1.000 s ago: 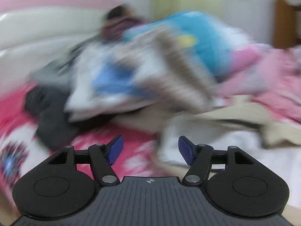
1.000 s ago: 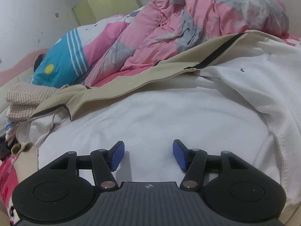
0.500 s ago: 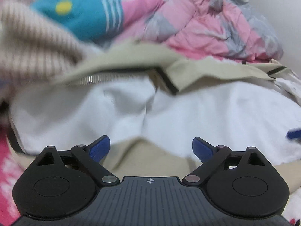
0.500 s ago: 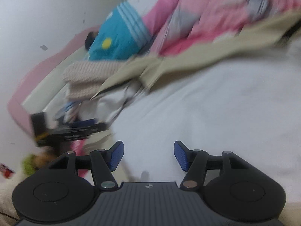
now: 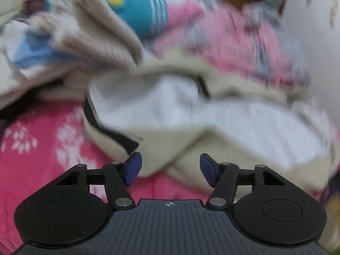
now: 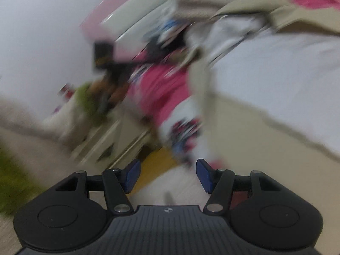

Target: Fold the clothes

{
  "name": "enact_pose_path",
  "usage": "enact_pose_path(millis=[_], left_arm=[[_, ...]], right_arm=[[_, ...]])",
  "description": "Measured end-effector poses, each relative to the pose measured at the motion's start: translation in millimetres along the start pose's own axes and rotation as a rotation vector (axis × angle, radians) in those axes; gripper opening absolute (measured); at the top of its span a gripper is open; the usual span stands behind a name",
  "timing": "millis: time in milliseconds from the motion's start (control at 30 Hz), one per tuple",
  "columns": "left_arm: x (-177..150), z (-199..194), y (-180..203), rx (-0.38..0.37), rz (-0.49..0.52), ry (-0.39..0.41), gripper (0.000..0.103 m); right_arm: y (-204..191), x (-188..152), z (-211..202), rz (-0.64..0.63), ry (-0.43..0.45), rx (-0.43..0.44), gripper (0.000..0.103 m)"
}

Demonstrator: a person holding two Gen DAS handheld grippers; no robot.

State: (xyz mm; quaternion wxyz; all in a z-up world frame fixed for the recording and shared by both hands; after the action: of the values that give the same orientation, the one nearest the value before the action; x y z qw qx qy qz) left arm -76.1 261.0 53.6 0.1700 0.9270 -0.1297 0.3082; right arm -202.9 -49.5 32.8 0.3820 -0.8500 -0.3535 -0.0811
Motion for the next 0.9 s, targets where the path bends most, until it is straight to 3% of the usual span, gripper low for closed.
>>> enact_pose_path(millis=[100, 200, 300, 333, 433, 533, 767, 900], left_arm=[[26.2, 1.3, 19.7, -0.054, 0.047, 0.103, 0.067], [47.0, 32.9, 50.6, -0.097, 0.123, 0.108, 0.069], [55.1, 79.4, 78.9, -0.157, 0.159, 0.028, 0.068], [54.0, 93.4, 86.2, -0.188, 0.162, 0.002, 0.068], [41.2, 130.4, 94.9, -0.175, 0.172, -0.091, 0.067], [22.2, 145.5, 89.5, -0.134, 0.194, -0.131, 0.065], [8.9, 141.0, 88.0, -0.113, 0.282, -0.088, 0.069], [5.5, 143.4, 85.9, -0.121, 0.314, -0.072, 0.073]], right_arm=[[-21.3, 0.1, -7.1, -0.123, -0.057, -0.084, 0.062], [-2.5, 16.6, -43.3, -0.073, 0.097, -0.117, 0.062], [60.1, 60.6, -81.9, 0.150, 0.325, -0.244, 0.063], [85.4, 76.6, -86.6, 0.254, 0.362, -0.301, 0.063], [153.8, 117.2, -68.1, 0.378, 0.308, -0.420, 0.060], [215.3, 153.9, -42.9, 0.471, 0.199, -0.537, 0.046], [335.0, 242.7, -90.4, 0.589, 0.412, -0.556, 0.042], [409.8, 254.1, -90.5, 0.790, 0.485, -0.293, 0.035]])
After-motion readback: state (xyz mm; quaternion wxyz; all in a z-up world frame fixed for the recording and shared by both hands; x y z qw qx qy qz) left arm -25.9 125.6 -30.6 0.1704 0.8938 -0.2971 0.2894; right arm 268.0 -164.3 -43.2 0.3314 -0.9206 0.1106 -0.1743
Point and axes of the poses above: each gripper's, at about its wrist camera, not at the fingertips, and z roughly the way its jaws point, y to its right, x to its top, the point moved 5 cm from there along z, roughly the way its jaws point, and after that the axes turned 15 degrees about -y, right-handed, at the moved point
